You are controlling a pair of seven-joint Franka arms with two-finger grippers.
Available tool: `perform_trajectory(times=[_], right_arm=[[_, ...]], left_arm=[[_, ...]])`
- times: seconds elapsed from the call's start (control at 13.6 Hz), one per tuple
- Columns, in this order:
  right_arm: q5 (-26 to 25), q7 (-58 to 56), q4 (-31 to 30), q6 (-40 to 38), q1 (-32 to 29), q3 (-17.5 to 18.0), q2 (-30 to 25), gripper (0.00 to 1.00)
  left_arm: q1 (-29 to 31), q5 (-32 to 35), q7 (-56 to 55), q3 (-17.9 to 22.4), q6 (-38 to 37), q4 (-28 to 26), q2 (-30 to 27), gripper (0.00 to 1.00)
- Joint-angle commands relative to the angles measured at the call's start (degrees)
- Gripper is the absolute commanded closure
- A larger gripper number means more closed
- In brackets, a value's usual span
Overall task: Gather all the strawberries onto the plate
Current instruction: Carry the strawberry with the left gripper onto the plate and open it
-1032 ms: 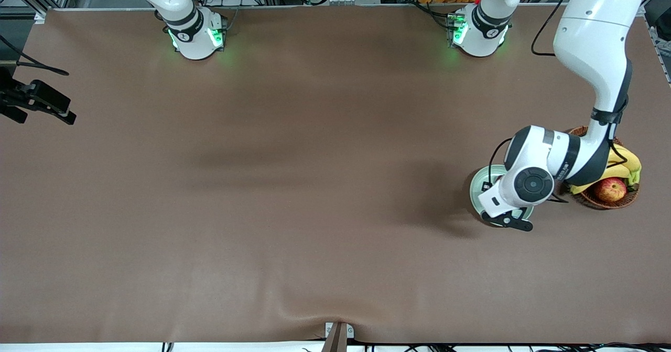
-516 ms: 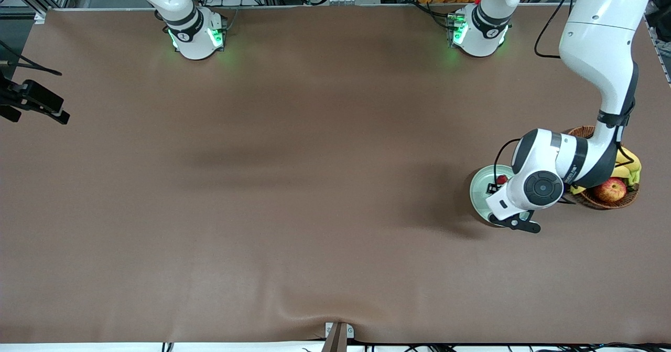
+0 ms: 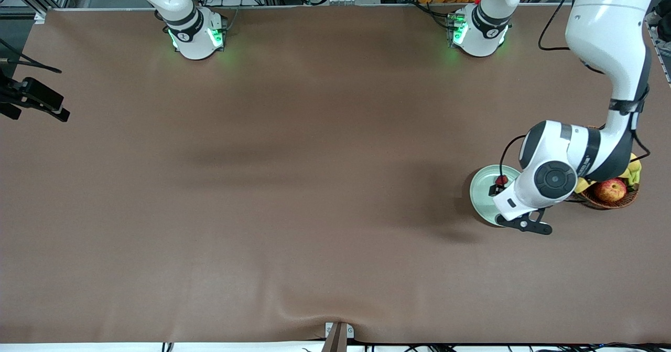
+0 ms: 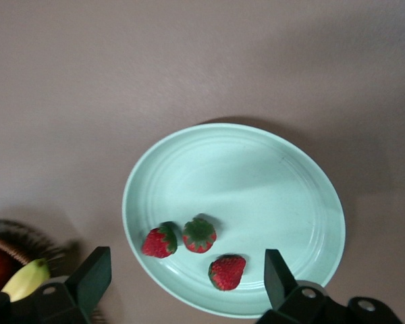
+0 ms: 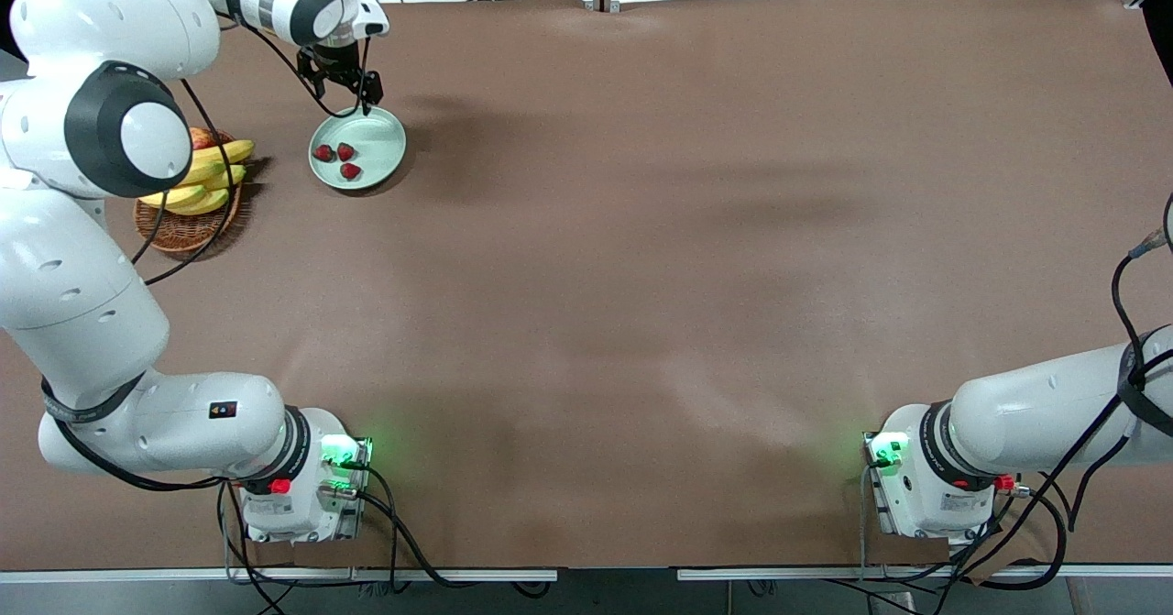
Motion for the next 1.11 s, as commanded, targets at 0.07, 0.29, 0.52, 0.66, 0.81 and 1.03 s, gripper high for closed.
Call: perform_trajectory(times=[0.07, 0.29, 0.52, 0.66, 0.81, 1.03], right_arm=[[-0.28, -0.56, -1.05, -0.29, -1.06, 0.49, -1.20, 0.00], [-0.28, -0.65, -0.96, -0.20, -0.97, 0.40, -1.11, 0.00], [-0.28, -0.65, -0.87, -0.46, -0.97, 0.40, -1.11, 0.00], [-0.28, -0.65, -0.79, -0.46, -0.97, 0.40, -1.02, 0.00], [-0.37, -0.65, -0.79, -0.55, -0.97, 0.32, -1.02, 0.00], [-0.36, -0.65, -0.70, -0.64, -0.97, 0.32, -0.93, 0.00]], left_arm=[[0.40, -0.52, 0.31, -2.34, -4.68, 2.88, -1.85, 0.00], [0.06, -5.26, -0.30, -2.44, -6.89, 5.18, -2.28, 0.00], [-0.03, -8.17, -0.66, -2.44, -7.06, 5.27, -3.95, 0.00], [0.14, -9.40, -0.66, -2.35, -7.15, 5.27, -5.35, 0.00], [0.06, -10.19, -0.66, -2.35, -8.11, 5.18, -7.55, 0.00], [0.05, -12.04, -0.74, -2.44, -11.01, 5.18, -11.68, 0.00]])
